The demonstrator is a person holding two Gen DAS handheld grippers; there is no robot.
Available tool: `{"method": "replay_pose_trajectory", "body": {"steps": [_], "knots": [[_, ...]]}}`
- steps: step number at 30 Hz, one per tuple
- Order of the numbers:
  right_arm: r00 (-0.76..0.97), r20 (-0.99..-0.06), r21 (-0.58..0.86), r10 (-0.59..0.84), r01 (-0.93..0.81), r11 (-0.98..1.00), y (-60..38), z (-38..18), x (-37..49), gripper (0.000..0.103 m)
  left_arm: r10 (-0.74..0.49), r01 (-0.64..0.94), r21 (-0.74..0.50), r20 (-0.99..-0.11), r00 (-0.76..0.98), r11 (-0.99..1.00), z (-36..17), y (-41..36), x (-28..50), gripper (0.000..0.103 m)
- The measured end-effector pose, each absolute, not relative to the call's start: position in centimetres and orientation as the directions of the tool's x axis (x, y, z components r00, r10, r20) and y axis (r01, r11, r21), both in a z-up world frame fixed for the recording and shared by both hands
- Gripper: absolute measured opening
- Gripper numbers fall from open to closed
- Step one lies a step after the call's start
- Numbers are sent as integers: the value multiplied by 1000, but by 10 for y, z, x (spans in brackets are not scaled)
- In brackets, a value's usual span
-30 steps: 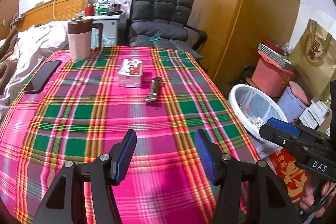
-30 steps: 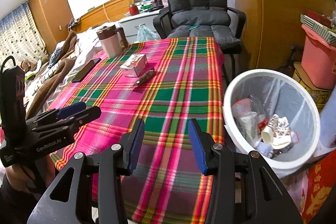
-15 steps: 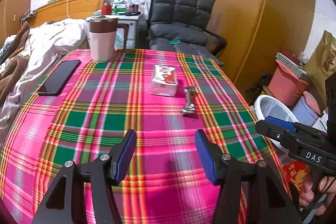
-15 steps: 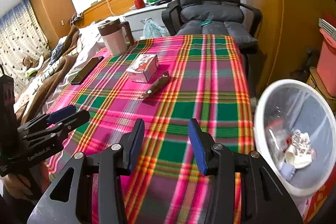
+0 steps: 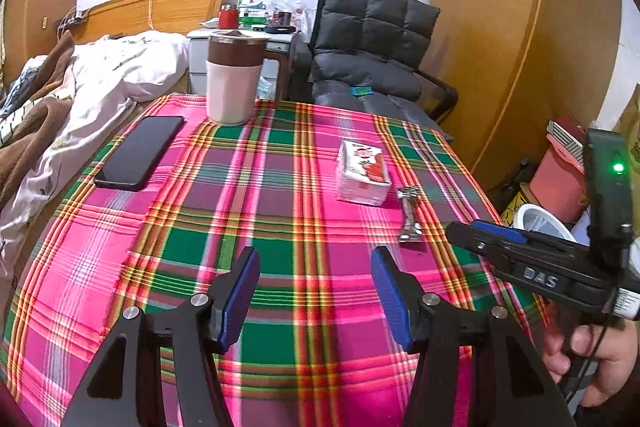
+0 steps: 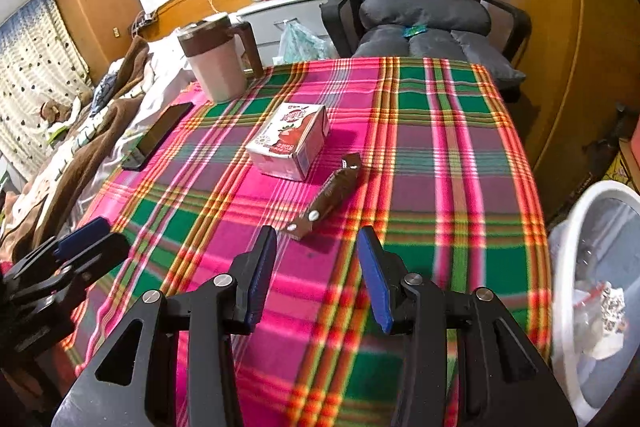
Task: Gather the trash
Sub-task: 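Grasp the brown chocolate bar with the right gripper while the left gripper grasps the strawberry milk carton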
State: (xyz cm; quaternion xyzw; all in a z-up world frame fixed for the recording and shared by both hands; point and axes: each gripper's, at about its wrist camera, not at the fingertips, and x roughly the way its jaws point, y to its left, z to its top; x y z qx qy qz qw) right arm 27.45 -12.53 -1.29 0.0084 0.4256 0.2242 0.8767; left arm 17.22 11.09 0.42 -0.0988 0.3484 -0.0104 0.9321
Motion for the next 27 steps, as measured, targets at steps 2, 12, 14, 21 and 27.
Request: {"method": "replay_pose_trajectory", "body": {"steps": [2, 12, 14, 21, 27], "knots": [[532, -750, 203, 393, -381, 902, -121, -18, 281, 43, -87, -55, -196, -648, 757, 979, 3, 116, 174, 57], [497, -788, 185, 363, -371, 910, -113, -35, 300, 20, -90, -63, -203, -661, 745, 977, -3, 124, 190, 57], [499, -788, 182, 361, -372, 910, -117, -34, 297, 17, -94, -58, -204, -665, 741, 977, -4, 122, 195, 57], [524, -771, 179, 362, -367, 913, -138, -22, 294, 7, -130, -17, -209, -667, 733, 978, 0, 105, 217, 57], [508, -754, 260, 418, -353, 899, -156, -21, 297, 7, -167, 25, -218, -668, 725, 976, 4, 88, 240, 57]]}}
